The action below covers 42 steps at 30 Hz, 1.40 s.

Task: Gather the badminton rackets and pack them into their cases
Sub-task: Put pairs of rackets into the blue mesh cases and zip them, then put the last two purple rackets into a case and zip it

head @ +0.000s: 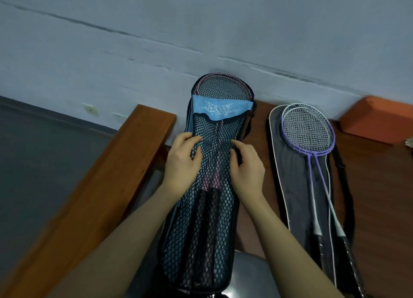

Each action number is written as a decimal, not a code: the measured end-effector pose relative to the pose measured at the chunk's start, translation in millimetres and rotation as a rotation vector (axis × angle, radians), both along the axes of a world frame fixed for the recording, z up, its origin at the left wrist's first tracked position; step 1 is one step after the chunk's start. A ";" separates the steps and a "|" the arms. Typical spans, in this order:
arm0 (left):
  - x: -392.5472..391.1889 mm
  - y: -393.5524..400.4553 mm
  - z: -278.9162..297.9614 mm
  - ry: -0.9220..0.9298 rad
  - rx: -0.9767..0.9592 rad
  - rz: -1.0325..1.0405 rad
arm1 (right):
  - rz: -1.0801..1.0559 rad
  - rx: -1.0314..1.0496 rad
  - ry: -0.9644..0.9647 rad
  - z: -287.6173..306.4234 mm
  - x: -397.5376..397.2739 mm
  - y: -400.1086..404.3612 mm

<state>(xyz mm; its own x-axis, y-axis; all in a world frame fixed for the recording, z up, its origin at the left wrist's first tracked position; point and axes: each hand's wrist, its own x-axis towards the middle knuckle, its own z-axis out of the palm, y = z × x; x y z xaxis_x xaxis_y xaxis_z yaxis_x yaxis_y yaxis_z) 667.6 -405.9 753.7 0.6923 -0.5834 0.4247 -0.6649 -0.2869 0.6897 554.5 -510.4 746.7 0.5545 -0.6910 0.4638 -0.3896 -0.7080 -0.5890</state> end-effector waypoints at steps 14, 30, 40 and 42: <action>35.0 20.8 -72.3 0.151 0.343 -0.068 | -0.163 0.231 0.166 -42.8 15.6 27.7; 17.9 7.0 -66.6 -0.084 0.557 -0.156 | -0.083 0.281 0.414 -64.8 -20.2 3.5; -97.9 -82.1 -48.2 -0.095 0.550 -0.263 | -0.218 0.444 0.304 -63.5 -135.6 -81.5; -124.2 -105.4 -51.4 -0.056 0.571 -0.286 | -0.245 0.451 0.305 -68.7 -165.8 -107.3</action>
